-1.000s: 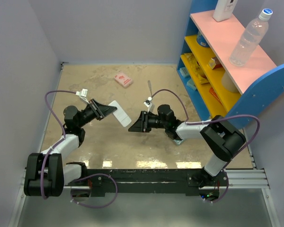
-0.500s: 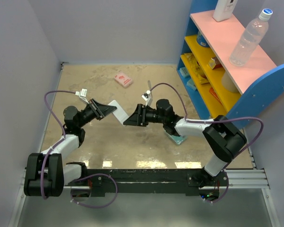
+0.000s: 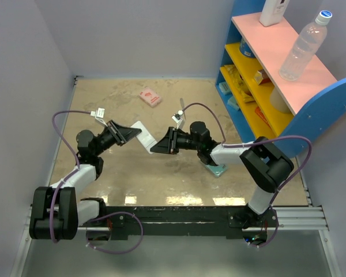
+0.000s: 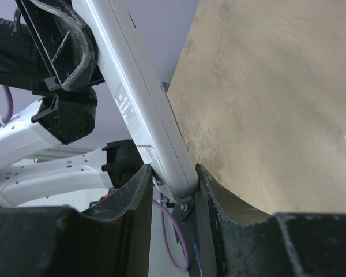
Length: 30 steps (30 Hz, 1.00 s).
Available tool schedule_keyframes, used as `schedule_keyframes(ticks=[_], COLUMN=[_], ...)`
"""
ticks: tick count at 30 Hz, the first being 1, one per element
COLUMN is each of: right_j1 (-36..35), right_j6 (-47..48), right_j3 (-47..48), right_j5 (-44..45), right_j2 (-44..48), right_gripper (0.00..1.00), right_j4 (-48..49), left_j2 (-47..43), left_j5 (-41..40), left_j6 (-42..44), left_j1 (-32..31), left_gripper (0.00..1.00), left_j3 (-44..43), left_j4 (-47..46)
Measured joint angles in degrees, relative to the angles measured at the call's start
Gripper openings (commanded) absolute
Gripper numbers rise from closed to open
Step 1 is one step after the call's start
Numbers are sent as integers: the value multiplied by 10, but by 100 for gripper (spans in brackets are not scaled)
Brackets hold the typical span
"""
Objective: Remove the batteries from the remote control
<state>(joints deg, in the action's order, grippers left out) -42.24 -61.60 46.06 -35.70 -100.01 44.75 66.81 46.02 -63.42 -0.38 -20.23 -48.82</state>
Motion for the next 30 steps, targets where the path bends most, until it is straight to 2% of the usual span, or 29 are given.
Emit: schedule_keyframes(ticks=[5,14,19,20,24,25,27,30], right_j1=[-1,-2,-2,-2,-2,-2,-2,-1], right_j6=[-1,-1,0,0,0,0,5,12], right_j3=[-15,-33,-38,-39,-41,-41,-42,-47], right_j5=[0,1,1,1,1,1,3,2], right_j2=[0,0,0,0,0,0,0,0], right_gripper=[23,26,23,24,39,40,31,25], right_j4=[18,36,37,38,38,38,36,26], left_j2=[5,8,8,8,8,8,8,8], left_j5=[5,16,18,18,18,18,16,-3], left_j6=[6,21,32,32,33,34,37,49], left_j1=[-1,-2,-4,-4,-4,-4,-5,-3], left_gripper=[0,0,0,0,0,0,0,0], left_j3=[0,-4,-7,-7,-7,-7,-9,-10], left_j4=[9,35,51,53,61,63,69,76])
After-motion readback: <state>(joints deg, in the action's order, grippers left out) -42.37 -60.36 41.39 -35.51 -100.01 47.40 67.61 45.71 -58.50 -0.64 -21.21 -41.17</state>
